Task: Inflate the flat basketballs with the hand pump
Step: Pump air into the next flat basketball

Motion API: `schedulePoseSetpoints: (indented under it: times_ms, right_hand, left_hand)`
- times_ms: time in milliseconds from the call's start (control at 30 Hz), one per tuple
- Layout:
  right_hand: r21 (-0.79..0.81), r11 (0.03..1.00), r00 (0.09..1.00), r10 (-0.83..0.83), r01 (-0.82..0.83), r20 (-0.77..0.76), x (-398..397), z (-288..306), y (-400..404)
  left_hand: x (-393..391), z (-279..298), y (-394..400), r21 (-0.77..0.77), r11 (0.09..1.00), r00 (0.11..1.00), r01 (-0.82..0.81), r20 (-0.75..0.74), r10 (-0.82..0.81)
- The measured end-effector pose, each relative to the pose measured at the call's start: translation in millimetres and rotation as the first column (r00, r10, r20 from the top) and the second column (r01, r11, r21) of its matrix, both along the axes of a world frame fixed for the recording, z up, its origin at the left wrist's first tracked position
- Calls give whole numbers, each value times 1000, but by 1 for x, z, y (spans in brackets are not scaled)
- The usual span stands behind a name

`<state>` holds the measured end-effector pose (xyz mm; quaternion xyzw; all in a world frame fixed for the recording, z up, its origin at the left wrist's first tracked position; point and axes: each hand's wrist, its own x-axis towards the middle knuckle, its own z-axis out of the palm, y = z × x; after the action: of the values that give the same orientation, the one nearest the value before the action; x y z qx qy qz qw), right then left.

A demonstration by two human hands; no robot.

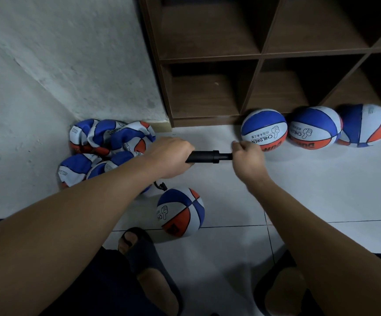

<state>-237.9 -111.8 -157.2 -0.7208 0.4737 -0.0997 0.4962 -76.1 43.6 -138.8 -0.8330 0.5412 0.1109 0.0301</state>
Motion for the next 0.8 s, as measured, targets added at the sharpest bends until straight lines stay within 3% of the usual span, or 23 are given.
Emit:
schedulePoseSetpoints:
  times_ms: [100, 267, 533, 800]
  right_hand:
    - [-2, 989, 988, -151, 151, 23, -14, -8, -32]
    - [-33, 976, 976, -215, 216, 40, -11, -2, -31]
    - [-112, 993, 999, -35, 38, 21, 8, 1, 29]
    - [-56, 998, 1000, -15, 16, 20, 14, 2, 30]
  left_hand:
    - [22, 2, 9, 32, 997, 998, -65, -2, 65]
    - [13, -3, 8, 62, 995, 989, -78, -121, 85]
    - [-6, -2, 0, 65, 997, 992, -38, -119, 46]
    - [-8, 2, -2, 32, 999, 994, -29, -102, 32]
